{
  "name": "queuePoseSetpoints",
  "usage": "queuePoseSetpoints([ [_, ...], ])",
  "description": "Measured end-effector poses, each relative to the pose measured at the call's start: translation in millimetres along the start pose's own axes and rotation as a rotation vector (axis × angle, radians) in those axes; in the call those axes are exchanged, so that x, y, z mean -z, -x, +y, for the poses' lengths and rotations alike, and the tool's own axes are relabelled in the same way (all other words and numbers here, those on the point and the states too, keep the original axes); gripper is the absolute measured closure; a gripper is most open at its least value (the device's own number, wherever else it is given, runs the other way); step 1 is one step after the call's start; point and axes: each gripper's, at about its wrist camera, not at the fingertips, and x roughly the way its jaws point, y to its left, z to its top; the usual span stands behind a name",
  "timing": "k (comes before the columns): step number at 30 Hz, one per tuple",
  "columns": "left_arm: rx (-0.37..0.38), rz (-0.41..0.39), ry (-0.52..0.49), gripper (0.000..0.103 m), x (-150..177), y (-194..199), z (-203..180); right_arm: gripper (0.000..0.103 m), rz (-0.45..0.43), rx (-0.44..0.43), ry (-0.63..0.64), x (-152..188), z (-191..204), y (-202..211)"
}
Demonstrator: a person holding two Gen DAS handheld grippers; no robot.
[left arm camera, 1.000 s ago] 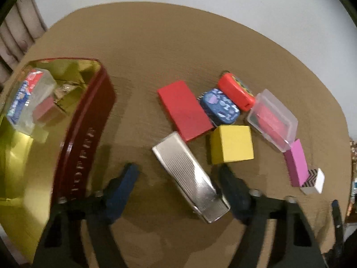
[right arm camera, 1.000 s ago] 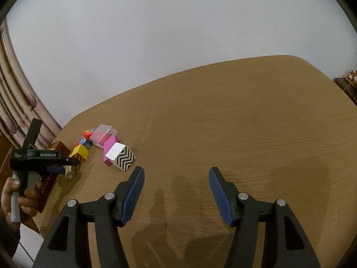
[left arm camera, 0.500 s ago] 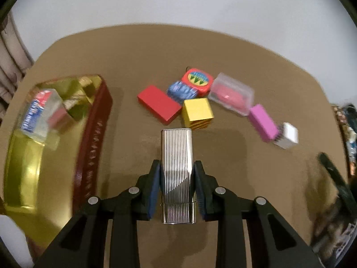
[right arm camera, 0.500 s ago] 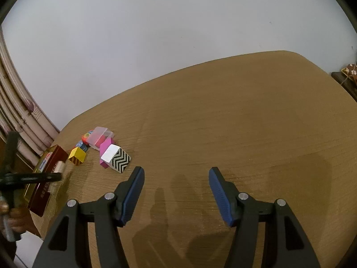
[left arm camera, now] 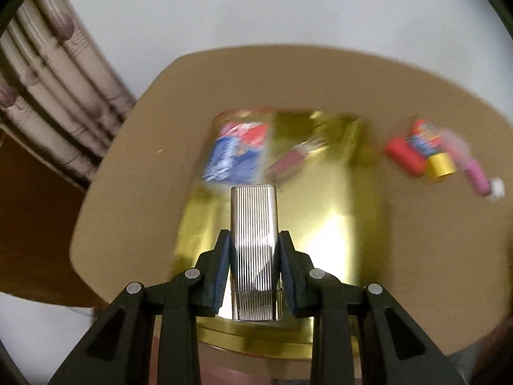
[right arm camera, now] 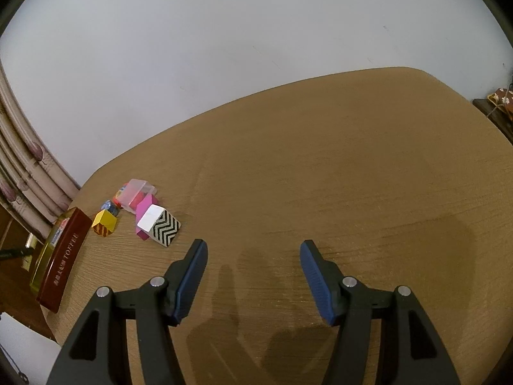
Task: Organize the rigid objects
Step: 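Lower the silver bar into the tin tray and open the left gripper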
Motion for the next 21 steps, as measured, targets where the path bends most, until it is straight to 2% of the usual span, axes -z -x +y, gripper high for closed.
queuePoseSetpoints([
  [6,-0.014,0.015,-0.008,0.077,0.7,-38.9,4.7,0.041,0.013,0.009,0.003,0.9,2.4,-6.6],
  [9,-0.045,0.001,-0.007,0.076,-6.6,-51.7,6.4,0.041,0.019,0.014,0.006,0.5,3.7,-10.0],
  [12,-0.063,-0.022,-0.023,0.064,-8.9,-49.8,6.1,0.041,0.018,0.013,0.011,0.6,5.6,-11.3],
  [14,-0.08,-0.068,-0.025,0.045,-6.6,-38.2,4.4,0.041,0.021,-0.013,0.022,0.7,8.0,-11.3],
  [18,-0.009,-0.173,0.004,0.039,9.5,2.5,6.0,0.041,0.061,-0.085,0.098,-0.7,26.9,-14.0],
  [20,0.049,-0.221,0.051,0.024,23.6,26.7,6.3,0.041,0.07,-0.108,0.151,-4.4,44.8,-15.7],
  [21,0.097,-0.238,0.084,0.019,35.2,39.1,6.2,0.041,0.07,-0.124,0.195,-7.0,57.9,-16.8],
])
